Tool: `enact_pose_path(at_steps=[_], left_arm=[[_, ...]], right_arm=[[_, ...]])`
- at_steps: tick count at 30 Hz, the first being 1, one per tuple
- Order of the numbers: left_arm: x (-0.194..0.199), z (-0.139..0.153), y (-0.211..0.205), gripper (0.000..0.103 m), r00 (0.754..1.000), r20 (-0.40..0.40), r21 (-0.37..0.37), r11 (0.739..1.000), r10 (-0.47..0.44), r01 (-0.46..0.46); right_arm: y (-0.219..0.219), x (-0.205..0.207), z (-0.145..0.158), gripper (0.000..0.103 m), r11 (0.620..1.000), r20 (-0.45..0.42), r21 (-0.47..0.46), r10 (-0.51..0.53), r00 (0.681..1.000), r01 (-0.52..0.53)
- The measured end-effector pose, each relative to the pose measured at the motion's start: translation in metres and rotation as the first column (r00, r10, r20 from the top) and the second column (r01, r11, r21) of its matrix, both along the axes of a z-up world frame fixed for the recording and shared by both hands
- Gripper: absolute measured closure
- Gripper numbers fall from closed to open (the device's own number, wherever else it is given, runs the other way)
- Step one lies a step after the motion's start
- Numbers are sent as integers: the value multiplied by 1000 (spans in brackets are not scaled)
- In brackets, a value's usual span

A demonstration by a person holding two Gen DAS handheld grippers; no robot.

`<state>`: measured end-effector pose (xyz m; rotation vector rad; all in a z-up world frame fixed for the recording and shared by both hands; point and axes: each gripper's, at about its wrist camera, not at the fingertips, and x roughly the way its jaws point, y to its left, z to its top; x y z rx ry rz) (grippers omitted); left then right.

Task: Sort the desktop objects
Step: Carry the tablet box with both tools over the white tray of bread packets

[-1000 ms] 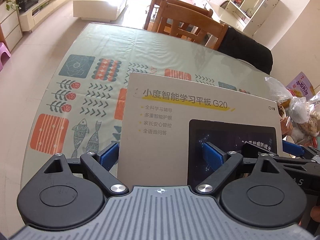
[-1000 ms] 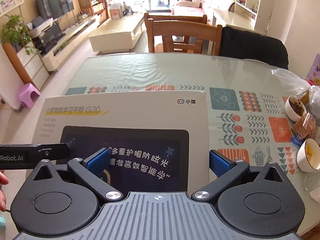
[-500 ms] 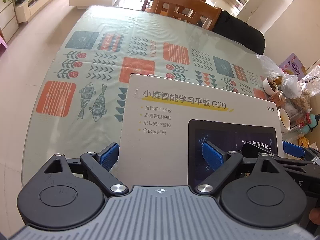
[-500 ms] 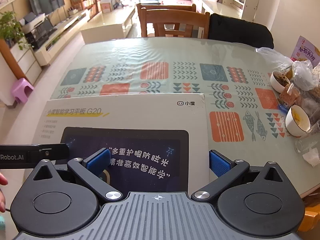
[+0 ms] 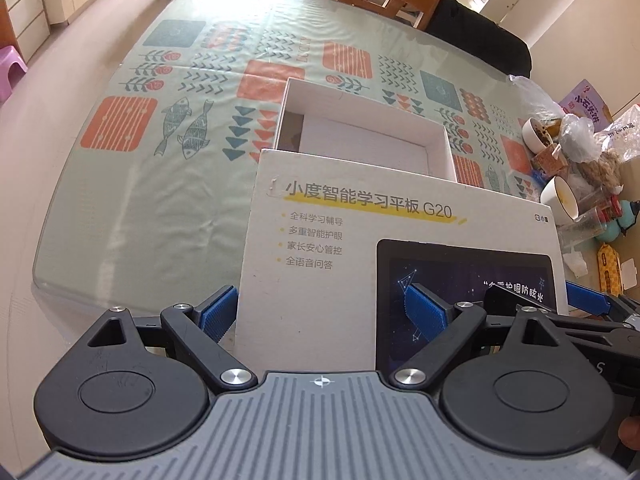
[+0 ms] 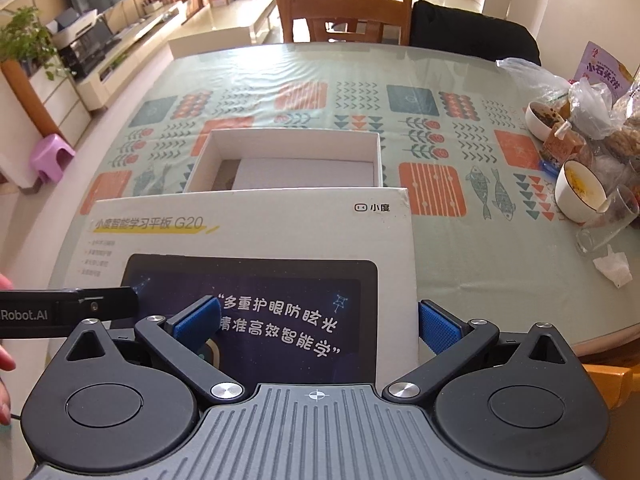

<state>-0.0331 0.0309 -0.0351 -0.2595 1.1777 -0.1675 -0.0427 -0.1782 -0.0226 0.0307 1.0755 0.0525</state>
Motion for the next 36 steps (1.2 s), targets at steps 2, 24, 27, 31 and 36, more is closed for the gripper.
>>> enact_pose_path(at_steps=[2,24,27,31,36], left_arm=[[-11,0,-5,0,1000,-4,0,1000,1,-1],[-63,-6,-33,0,999,-30,10,999,-41,41],[-66,-7,-33,0,998,-36,12,999,-46,47],[-68,-8,-33,0,998,-43,18,999,-49,50],[-69,-8,-31,0,998,-44,28,998,-47,49]], right_arm=[[-4,-11,-1,0,1000,-2,-1,2,1000,-2],[-33,-72,-9,0,1000,-28,8,-30,999,30],[-33,-75,-11,0,999,-35,10,-33,999,34],[-33,-77,-14,0,999,-43,17,-35,998,36],[-31,-77,-16,0,999,-51,28,-34,998,35]])
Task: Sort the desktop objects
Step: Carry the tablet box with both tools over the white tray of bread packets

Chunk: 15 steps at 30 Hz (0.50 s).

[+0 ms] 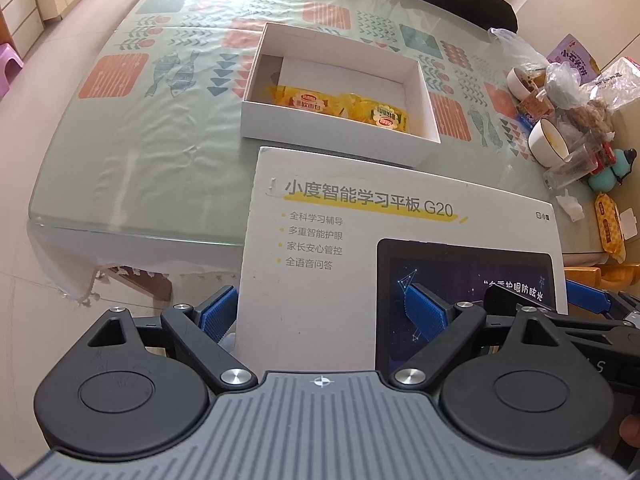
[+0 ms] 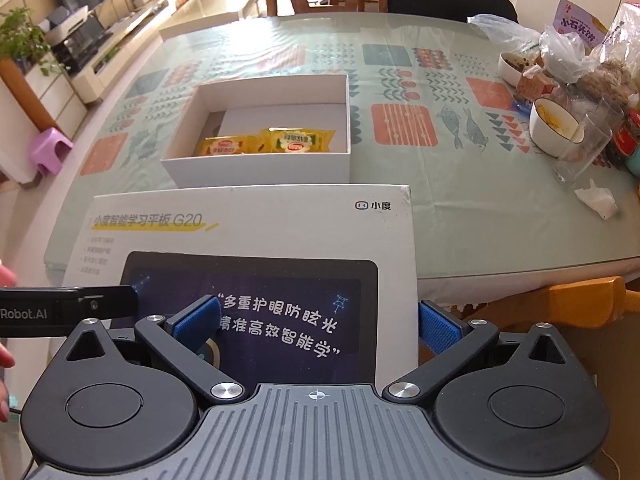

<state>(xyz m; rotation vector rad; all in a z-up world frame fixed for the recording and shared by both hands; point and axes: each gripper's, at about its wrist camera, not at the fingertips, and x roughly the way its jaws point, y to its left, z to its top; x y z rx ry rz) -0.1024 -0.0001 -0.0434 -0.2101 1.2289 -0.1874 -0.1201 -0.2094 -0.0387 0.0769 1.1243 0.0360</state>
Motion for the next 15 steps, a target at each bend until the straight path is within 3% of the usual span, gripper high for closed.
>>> enact_pose_path(at_steps=[15], left_arm=[[11,-4,9,0,1000,-19,2,1000,12,-12]], right_arm=[[11,13,-4,0,1000,-19,-2,14,1000,-14]])
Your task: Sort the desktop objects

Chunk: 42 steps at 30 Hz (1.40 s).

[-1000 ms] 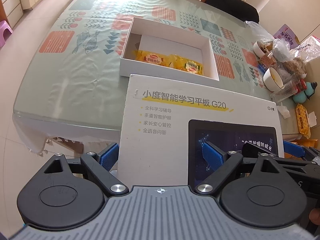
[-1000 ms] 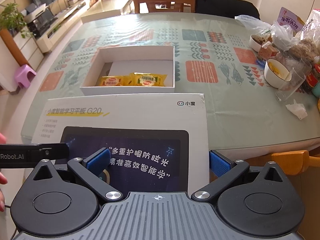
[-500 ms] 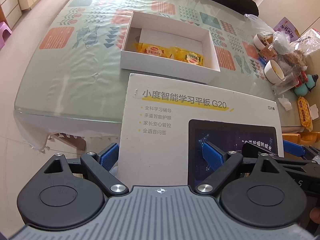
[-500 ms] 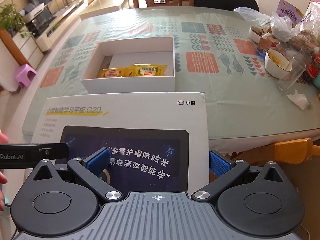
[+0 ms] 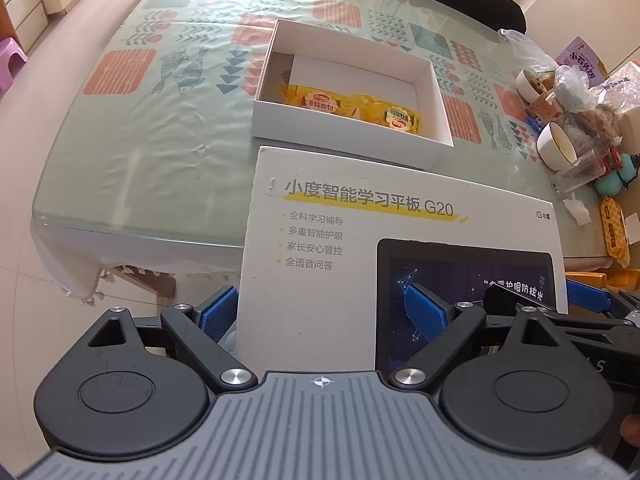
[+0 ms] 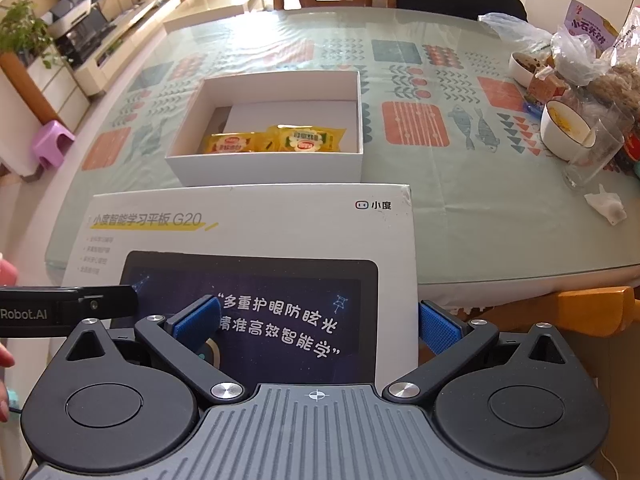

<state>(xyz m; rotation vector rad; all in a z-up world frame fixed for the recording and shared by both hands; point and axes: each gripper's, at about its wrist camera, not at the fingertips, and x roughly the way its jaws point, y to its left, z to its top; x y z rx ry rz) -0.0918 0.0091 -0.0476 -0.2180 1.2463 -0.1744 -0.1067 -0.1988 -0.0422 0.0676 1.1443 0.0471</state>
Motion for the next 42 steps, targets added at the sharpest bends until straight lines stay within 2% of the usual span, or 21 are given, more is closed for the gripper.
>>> enact_pose_path(at_steps=[19,42], left_arm=[[40,1,18,0,1000,3,-5,1000,-8,8],[112,14,30,0,998,45,-11,999,-51,52]], right_arm=[[16,38,2,0,1000,6,-7,-8,1000,8],[30,101,16,0,998,48,-18,-57,997,58]])
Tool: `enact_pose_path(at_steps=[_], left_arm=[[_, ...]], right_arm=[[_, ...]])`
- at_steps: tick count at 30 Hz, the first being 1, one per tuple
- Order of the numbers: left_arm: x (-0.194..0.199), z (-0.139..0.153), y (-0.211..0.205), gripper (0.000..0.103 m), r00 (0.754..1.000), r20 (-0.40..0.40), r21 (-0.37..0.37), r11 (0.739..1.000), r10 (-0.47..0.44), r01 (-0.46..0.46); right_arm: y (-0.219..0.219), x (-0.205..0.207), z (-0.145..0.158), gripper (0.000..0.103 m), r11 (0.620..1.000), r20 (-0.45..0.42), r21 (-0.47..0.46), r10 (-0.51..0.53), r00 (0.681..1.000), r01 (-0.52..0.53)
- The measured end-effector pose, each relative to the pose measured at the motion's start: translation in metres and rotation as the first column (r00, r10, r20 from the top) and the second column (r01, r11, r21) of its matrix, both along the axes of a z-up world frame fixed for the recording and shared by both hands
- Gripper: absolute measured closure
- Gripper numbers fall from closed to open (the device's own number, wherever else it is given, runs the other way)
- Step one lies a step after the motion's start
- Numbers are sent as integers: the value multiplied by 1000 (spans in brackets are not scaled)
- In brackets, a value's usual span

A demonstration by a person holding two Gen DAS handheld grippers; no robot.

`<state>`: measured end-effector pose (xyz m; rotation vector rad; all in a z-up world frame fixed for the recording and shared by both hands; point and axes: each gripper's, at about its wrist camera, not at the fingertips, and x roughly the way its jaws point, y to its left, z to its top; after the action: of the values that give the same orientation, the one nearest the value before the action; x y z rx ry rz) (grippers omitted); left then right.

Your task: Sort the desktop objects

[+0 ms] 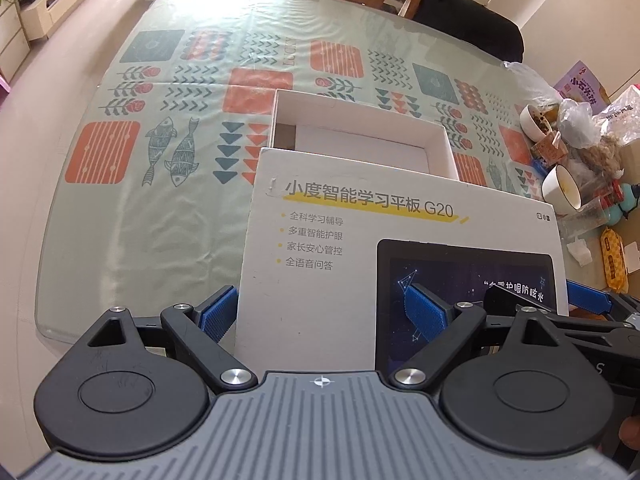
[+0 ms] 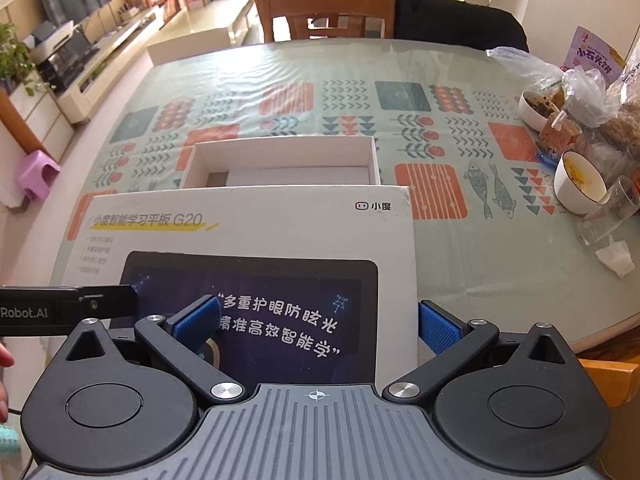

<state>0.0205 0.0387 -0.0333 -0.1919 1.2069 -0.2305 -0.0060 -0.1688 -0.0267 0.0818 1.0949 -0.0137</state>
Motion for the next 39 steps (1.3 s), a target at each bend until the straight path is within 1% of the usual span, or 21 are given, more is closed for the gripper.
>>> enact_pose_path(at_steps=[10,20,28,39], left_arm=[[19,-4,5,0,1000,-3,4,1000,-17,17],[34,-3,10,0,1000,-15,21,1000,-5,5],[49,-1,3,0,1000,-30,8,1000,-10,11],[79,-2,-9,0,998,-58,-7,1000,-5,5]], right_arm=[[8,17,-4,0,1000,-1,1,-22,1000,22],[12,33,-5,0,1000,-14,15,-10,1000,11],[6,47,0,0,1000,-34,2,-16,999,16],[-8,81,2,0,1000,-69,-9,-9,998,9]])
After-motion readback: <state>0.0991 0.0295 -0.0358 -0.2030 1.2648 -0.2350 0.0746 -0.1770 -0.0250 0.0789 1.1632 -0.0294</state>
